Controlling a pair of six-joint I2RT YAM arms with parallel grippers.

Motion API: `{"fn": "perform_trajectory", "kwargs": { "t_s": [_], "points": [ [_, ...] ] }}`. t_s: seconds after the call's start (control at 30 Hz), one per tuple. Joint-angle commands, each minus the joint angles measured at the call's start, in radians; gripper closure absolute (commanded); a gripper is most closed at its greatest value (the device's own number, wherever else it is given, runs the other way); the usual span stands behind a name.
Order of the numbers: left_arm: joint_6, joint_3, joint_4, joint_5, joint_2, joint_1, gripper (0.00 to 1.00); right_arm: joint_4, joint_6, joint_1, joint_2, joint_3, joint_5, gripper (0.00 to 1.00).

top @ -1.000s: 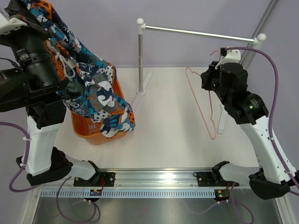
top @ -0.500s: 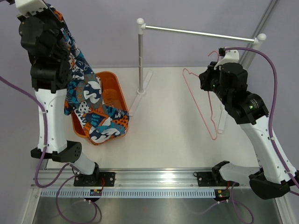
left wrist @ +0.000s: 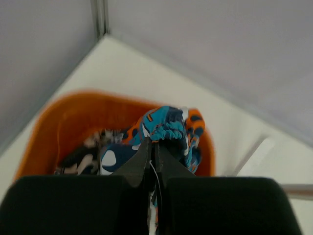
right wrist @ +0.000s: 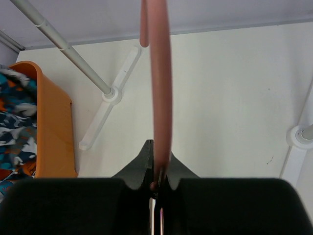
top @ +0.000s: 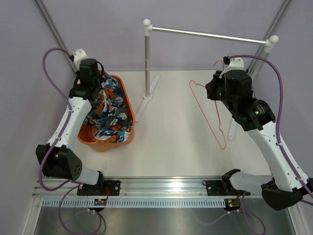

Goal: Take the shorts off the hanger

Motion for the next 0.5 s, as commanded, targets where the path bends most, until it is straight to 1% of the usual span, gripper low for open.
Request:
{"fn": "perform_trajectory", "kwargs": {
  "t_s": [0.0,0.03,0.13,0.17,0.27,0.3,0.33,0.37,0.4,0.47],
  "points": [
    [-0.239,-0.237,0.065,0.009,-0.031,0.005,1.0,0.043,0.014,-0.002,-0.053,-0.008,-0.019,1.0],
    [-0.283,-0.27,0.065,0.017,-0.025,0.005,1.0,0.035,0.014,-0.002,-0.06,-0.008,-0.018,1.0],
    [-0.333,-0.33,0.042,0.066,0.016,0.006,1.0,0.024,0.011,-0.002,-0.07,-0.002,-0.019,1.0],
    [-0.333,-0.333,0.04,0.081,0.024,0.006,0.92,0.012,0.008,-0.002,-0.07,0.001,-0.021,1.0],
    [-0.321,-0.333,0.023,0.118,0.022,0.006,0.52,0.003,-0.01,-0.002,-0.069,0.012,-0.029,1.0],
    [-0.313,-0.333,0.031,0.134,0.012,0.006,0.4,0.004,-0.027,-0.001,-0.066,0.015,-0.036,1.0],
    [-0.304,-0.327,0.031,0.138,-0.016,0.006,0.25,0.01,-0.036,-0.002,-0.064,0.02,-0.059,1.0],
    [-0.298,-0.321,0.023,0.141,-0.033,0.006,0.07,0.018,-0.044,-0.002,-0.063,0.02,-0.074,1.0],
    [-0.288,-0.309,0.01,0.152,-0.05,0.006,0.01,0.029,-0.073,-0.002,-0.064,0.012,-0.094,1.0],
    [-0.267,-0.272,-0.026,0.16,-0.1,0.005,0.01,0.046,-0.104,-0.002,-0.066,0.012,-0.133,1.0]
  ]
}}
